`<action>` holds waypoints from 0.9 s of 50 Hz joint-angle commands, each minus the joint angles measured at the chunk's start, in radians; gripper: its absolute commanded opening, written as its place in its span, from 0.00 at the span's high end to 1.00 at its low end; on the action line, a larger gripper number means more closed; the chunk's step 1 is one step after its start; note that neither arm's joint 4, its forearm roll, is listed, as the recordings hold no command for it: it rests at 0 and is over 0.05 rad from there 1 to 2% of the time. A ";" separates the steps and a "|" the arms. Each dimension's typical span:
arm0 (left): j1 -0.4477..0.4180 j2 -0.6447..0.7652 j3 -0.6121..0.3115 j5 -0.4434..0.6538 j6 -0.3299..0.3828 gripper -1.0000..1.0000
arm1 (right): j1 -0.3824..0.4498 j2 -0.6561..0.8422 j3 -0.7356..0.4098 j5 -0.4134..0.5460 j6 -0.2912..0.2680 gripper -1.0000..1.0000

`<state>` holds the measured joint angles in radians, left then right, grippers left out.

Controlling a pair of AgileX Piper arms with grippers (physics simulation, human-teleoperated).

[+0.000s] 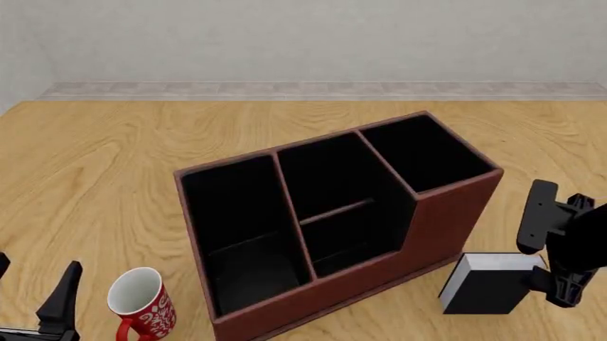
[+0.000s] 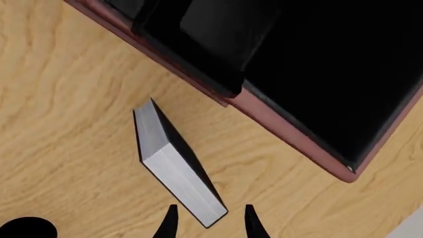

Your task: Pick up the book and place it in the right compartment of the caddy.

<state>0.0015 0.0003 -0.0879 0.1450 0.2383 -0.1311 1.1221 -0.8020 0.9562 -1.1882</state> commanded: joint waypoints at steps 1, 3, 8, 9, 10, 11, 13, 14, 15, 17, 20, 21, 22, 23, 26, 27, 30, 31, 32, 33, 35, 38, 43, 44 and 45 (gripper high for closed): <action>0.001 0.000 0.003 -0.003 0.002 0.00 | 0.025 0.031 0.010 -0.036 0.003 0.00; 0.000 0.000 0.004 -0.005 0.001 0.00 | 0.032 0.031 0.016 -0.037 0.004 0.00; 0.001 0.000 0.008 -0.007 -0.003 0.00 | 0.088 0.045 0.000 -0.032 0.058 0.00; 0.001 0.000 0.010 -0.008 -0.002 0.00 | 0.093 0.046 0.003 -0.032 0.061 0.00; 0.000 0.000 0.010 -0.009 -0.004 0.00 | 0.089 0.045 0.010 -0.035 0.053 0.00; 0.000 0.000 0.011 -0.009 -0.003 0.00 | 0.093 0.048 0.009 -0.039 0.056 0.00; -0.001 0.000 0.008 -0.007 -0.006 0.00 | 0.118 0.056 0.006 -0.038 0.082 0.00; -0.002 0.000 0.007 -0.006 -0.006 0.00 | 0.117 0.058 0.009 -0.043 0.081 0.00; -0.002 0.000 0.006 -0.005 -0.005 0.00 | 0.117 0.058 0.015 -0.043 0.081 0.00; 0.000 0.000 0.003 -0.004 -0.005 0.00 | 0.122 0.062 0.022 -0.052 0.086 0.00; 0.002 0.000 0.003 -0.004 -0.004 0.00 | 0.137 0.067 0.025 -0.059 0.100 0.00; 0.004 0.000 0.003 -0.004 -0.002 0.00 | 0.143 0.070 0.029 -0.064 0.105 0.00; 0.004 0.000 0.004 -0.003 -0.002 0.00 | 0.149 0.074 0.032 -0.069 0.113 0.00; 0.005 0.000 0.002 -0.003 0.000 0.00 | 0.157 0.076 0.037 -0.071 0.119 0.00; 0.005 0.000 -0.003 0.000 0.002 0.00 | 0.164 0.081 0.036 -0.070 0.131 0.00; 0.006 0.000 -0.005 0.000 0.002 0.00 | 0.173 0.085 0.033 -0.070 0.143 0.00; 0.006 0.000 -0.005 -0.001 0.000 0.00 | 0.180 0.085 0.040 -0.072 0.153 0.00; 0.005 0.000 -0.005 -0.001 0.001 0.00 | 0.176 0.086 0.042 -0.074 0.151 0.00; 0.005 0.000 -0.006 0.001 -0.001 0.00 | 0.181 0.086 0.043 -0.072 0.158 0.00; 0.006 0.000 -0.008 0.001 0.000 0.00 | 0.186 0.086 0.041 -0.071 0.166 0.00; 0.004 0.000 -0.012 0.004 0.000 0.00 | 0.194 0.085 0.046 -0.070 0.177 0.00; 0.005 0.000 -0.015 0.006 0.003 0.00 | 0.203 0.085 0.050 -0.071 0.195 0.00; 0.007 0.000 -0.021 0.009 0.003 0.00 | 0.207 0.077 0.058 -0.064 0.205 1.00; 0.006 0.000 -0.021 0.010 0.004 0.00 | 0.200 0.075 0.058 -0.067 0.201 1.00; 0.005 0.000 -0.023 0.011 0.004 0.00 | 0.200 0.076 0.055 -0.067 0.206 1.00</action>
<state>0.0069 0.0004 -0.1013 0.1502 0.2398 0.0667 1.1957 -0.7567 0.8944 -1.0240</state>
